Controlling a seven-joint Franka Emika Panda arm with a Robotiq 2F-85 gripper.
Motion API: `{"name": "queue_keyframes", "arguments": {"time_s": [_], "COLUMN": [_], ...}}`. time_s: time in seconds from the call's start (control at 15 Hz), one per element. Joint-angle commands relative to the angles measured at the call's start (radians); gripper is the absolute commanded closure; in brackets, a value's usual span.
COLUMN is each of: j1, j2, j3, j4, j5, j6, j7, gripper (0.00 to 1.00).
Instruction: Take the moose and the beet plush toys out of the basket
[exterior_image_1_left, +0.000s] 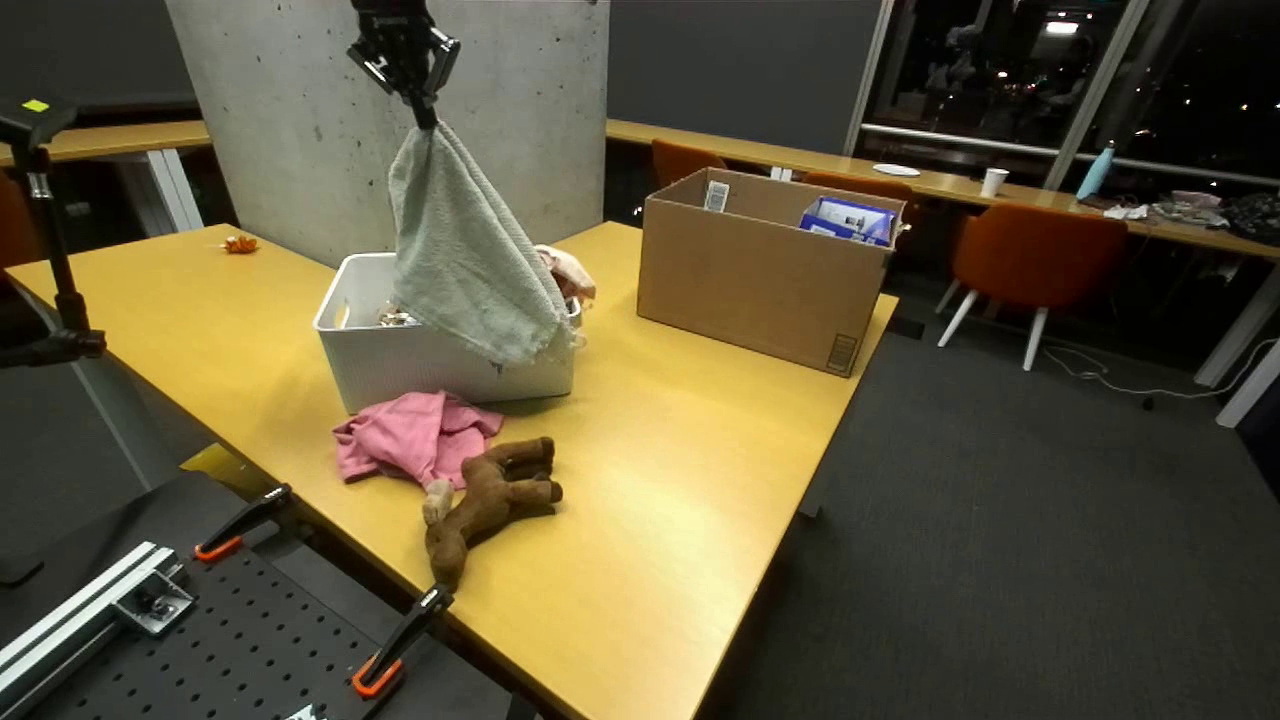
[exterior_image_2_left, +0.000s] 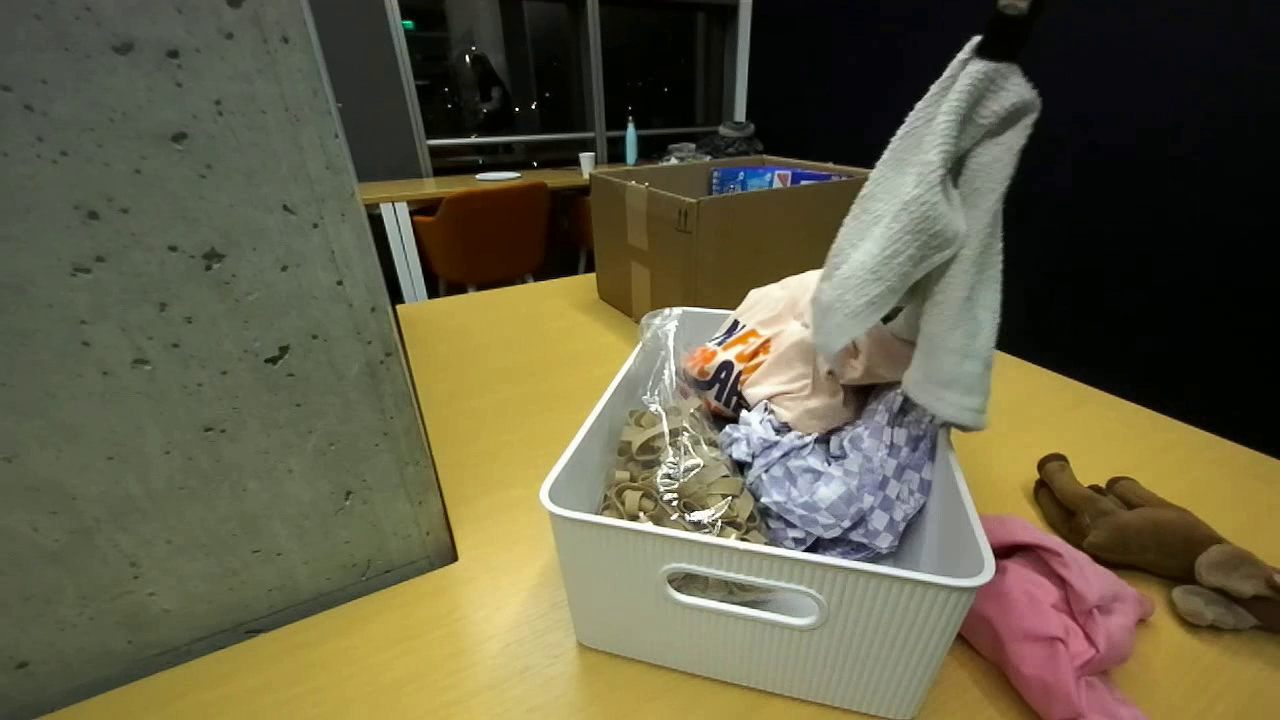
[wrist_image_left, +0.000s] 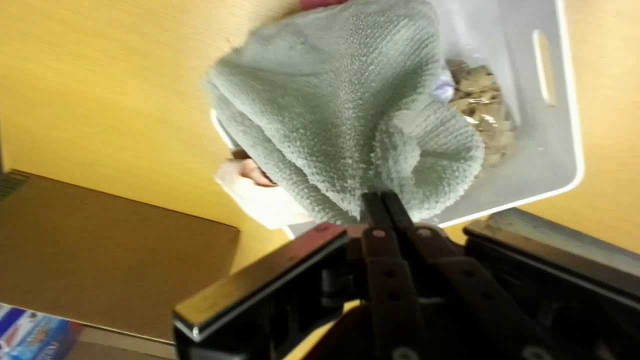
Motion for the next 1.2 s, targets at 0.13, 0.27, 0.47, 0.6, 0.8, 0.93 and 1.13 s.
{"name": "queue_keyframes", "arguments": {"time_s": [0.13, 0.27, 0.47, 0.6, 0.8, 0.93, 1.13], "j1": [0.012, 0.006, -0.003, -0.008, -0.011, -0.030, -0.088], "j2": [0.119, 0.156, 0.226, 0.258, 0.269, 0.259, 0.250], "j3": [0.048, 0.054, 0.044, 0.046, 0.036, 0.013, -0.022], "j4": [0.051, 0.057, 0.098, 0.129, 0.164, 0.182, 0.210], "j5": [0.173, 0.205, 0.180, 0.172, 0.149, 0.135, 0.150], "j6": [0.016, -0.001, -0.020, -0.026, -0.045, -0.071, -0.104], "j7": [-0.202, -0.284, -0.322, -0.326, -0.302, -0.291, -0.301], "gripper": [0.99, 0.99, 0.99, 0.71, 0.52, 0.37, 0.13]}}
